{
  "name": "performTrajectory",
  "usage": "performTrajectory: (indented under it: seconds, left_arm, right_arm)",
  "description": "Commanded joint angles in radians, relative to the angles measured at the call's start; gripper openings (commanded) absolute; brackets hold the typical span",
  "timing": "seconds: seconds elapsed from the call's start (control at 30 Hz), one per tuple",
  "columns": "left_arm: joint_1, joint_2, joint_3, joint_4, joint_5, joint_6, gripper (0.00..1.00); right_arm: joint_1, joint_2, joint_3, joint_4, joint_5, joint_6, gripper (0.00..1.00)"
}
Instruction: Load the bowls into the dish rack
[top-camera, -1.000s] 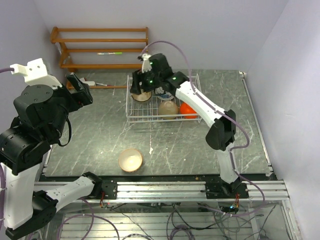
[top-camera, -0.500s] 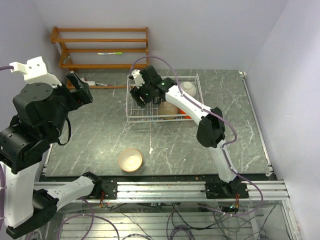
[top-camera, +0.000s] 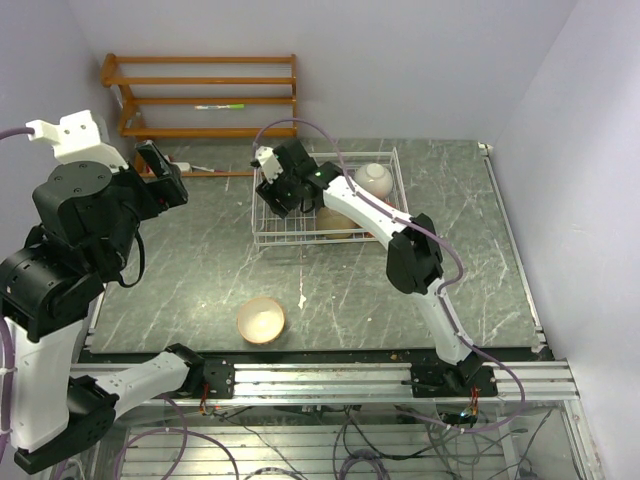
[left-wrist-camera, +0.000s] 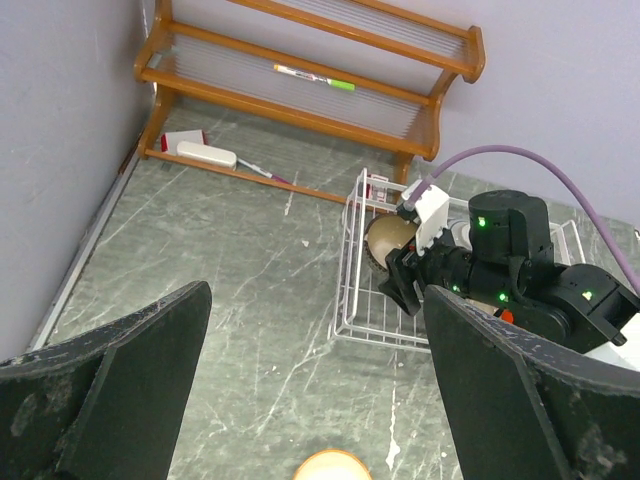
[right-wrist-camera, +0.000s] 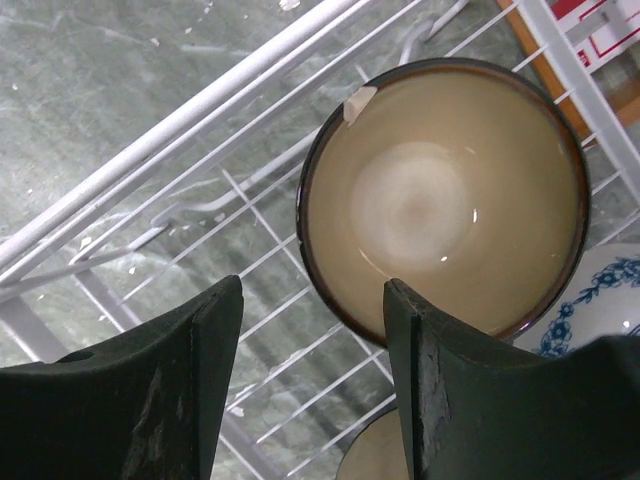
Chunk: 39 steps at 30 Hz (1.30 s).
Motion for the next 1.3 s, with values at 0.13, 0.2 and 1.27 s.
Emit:
performTrajectory:
  seconds: [0.13,0.2,1.27]
  left_arm:
    - [-0.006,-0.009,-0.001,-0.004,-0.035,0.016,0.99]
    - [-0.006,-0.011,-0.005,-0.006,-0.04,0.017,0.99]
    - [-0.006,-0.013,-0.005,0.035,-0.036,0.015,0.99]
  right_arm:
    - [0.001,0.048,0.014,0.114,0.07,-0.018,0.46]
    - [-0.001,0.056,0.017,0.122,0.062,-0.022,0.45]
    - [-0.207,-0.205,-0.439,1.023,-0.653,1.038,0.0]
